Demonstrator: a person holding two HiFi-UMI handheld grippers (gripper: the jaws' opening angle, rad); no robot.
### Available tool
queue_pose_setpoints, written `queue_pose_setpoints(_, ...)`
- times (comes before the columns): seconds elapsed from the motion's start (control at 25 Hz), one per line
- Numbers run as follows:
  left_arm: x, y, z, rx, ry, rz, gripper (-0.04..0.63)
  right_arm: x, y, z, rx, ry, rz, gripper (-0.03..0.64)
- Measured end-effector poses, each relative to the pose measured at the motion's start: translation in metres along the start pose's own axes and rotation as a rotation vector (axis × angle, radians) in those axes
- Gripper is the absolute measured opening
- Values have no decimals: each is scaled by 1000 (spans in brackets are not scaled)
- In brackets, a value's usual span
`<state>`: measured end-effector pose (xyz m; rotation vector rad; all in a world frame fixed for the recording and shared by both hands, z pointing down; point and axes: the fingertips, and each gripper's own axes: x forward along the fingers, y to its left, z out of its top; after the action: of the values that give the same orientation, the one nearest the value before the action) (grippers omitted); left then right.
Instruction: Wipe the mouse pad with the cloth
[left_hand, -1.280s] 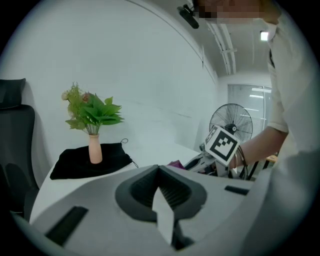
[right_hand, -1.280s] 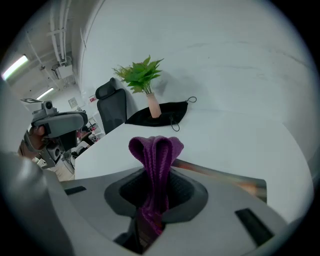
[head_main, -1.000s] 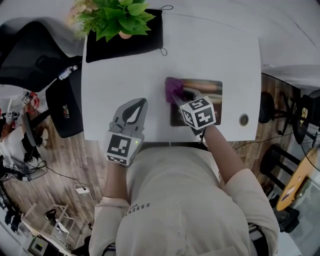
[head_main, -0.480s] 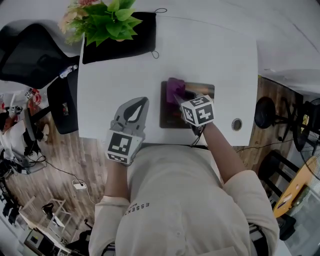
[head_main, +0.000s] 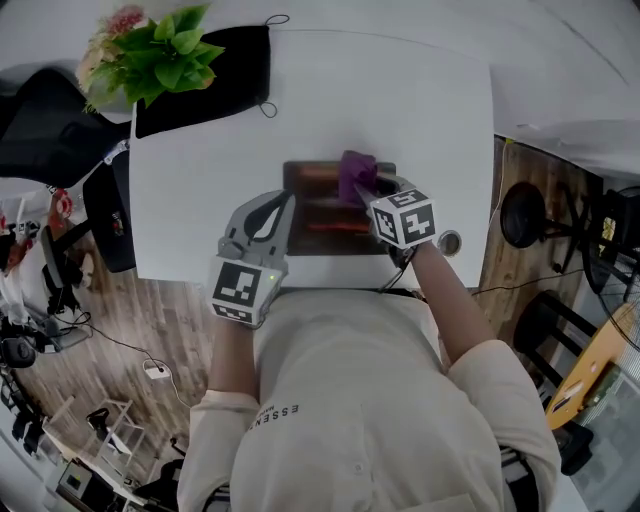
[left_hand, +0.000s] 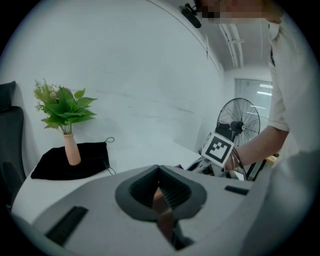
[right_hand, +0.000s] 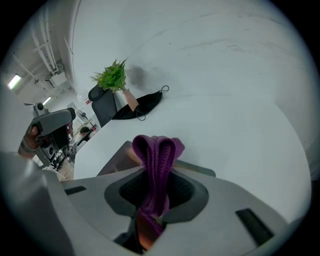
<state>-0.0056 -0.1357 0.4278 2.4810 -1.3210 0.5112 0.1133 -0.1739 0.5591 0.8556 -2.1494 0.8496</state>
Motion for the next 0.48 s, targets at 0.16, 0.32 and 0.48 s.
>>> queue_pose_setpoints(0.16, 8, -12, -1, 0, 7, 3, 2, -12, -19, -8, 11, -4, -16, 89)
queue_pose_setpoints(0.32, 13, -23, -1, -2, 7, 9, 2, -27, -42, -18, 37, -9, -44, 89)
queue_pose_setpoints(0.48, 15, -33, -3, -1, 16, -1, 2, -42, -63, -28, 87, -19, -80, 89)
